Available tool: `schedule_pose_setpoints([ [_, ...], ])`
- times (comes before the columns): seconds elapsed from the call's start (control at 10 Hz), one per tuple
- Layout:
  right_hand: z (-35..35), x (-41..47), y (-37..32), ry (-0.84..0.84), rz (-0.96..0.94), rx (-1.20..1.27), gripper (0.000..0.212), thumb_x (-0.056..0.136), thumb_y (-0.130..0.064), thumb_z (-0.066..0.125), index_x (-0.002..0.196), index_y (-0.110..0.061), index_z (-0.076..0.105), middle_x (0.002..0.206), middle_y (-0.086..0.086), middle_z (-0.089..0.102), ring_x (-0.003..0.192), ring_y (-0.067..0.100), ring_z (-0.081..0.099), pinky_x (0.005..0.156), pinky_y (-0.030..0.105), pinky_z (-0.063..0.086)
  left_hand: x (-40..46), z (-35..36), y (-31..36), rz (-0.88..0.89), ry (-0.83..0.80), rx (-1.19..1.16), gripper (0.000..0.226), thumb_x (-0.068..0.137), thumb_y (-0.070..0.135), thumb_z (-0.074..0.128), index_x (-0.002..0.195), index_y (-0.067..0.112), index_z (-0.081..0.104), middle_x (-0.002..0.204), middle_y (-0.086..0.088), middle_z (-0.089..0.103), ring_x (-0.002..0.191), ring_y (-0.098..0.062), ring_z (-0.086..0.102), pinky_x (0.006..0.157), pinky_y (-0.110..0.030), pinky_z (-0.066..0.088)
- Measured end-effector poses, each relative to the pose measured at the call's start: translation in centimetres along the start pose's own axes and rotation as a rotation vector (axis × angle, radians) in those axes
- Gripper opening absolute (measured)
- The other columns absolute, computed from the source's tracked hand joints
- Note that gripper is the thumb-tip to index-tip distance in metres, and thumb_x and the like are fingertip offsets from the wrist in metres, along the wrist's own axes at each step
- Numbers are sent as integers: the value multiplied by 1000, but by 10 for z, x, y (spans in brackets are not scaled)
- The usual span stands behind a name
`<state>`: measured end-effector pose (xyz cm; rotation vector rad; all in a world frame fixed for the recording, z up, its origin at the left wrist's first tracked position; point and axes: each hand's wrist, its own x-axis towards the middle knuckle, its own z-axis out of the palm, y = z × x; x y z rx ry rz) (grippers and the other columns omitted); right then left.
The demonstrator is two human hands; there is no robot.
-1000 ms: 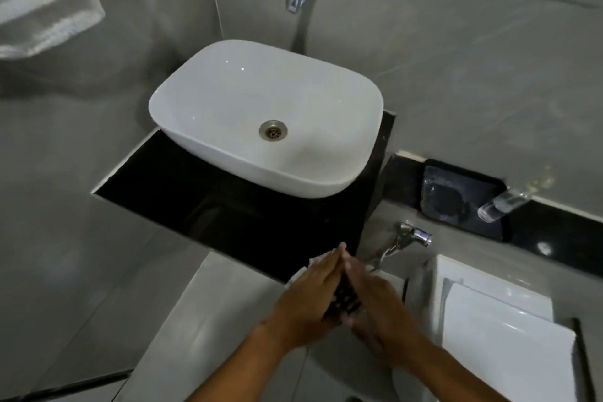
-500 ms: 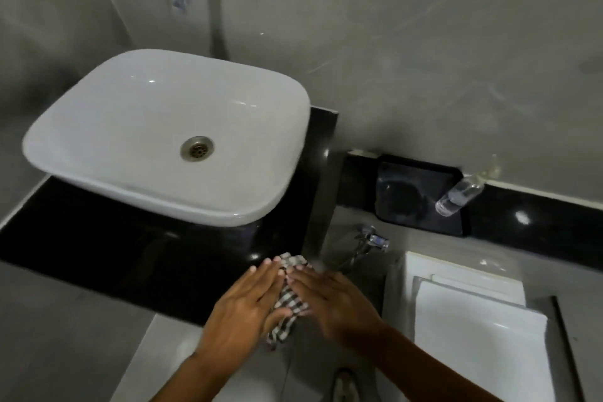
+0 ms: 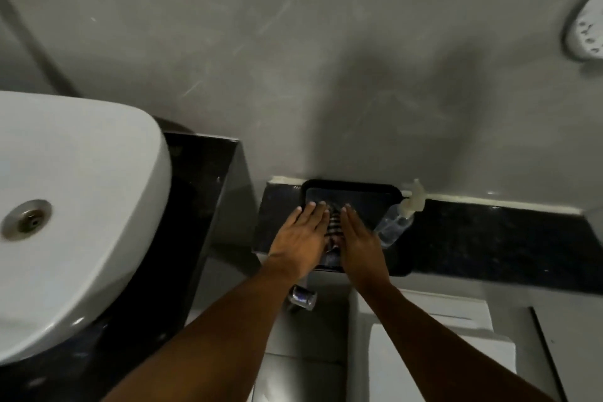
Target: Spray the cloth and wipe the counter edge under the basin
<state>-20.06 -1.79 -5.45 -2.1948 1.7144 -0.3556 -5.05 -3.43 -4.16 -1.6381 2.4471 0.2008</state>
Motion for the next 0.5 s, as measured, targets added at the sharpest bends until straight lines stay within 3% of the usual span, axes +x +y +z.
schedule_pose_setpoints([
  [0.2,18,-4,23,-28,-66,-71,54,98,-29,53,146,-8,41,153,15,42,141,31,41,117,47,25,3,28,0,13,-42,73,66,102,41,33,154,14,2,165,-6,1,150,-26,-6,117,-47,-12],
  [0.4,-2,18,10,-322,-19,-263,71,98,-43,44,154,-11,16,164,10,19,150,27,21,120,41,18,7,-21,6,-3,-246,166,73,99,41,39,155,11,1,165,-10,-6,150,-30,-11,119,-54,-10],
  [0.5,-30,16,-12,-362,-11,-159,79,96,-45,49,156,-11,9,166,11,9,152,28,11,120,44,21,-14,-52,10,-45,-233,67,82,98,46,41,154,8,-6,163,-11,-14,149,-27,-13,121,-51,-5],
])
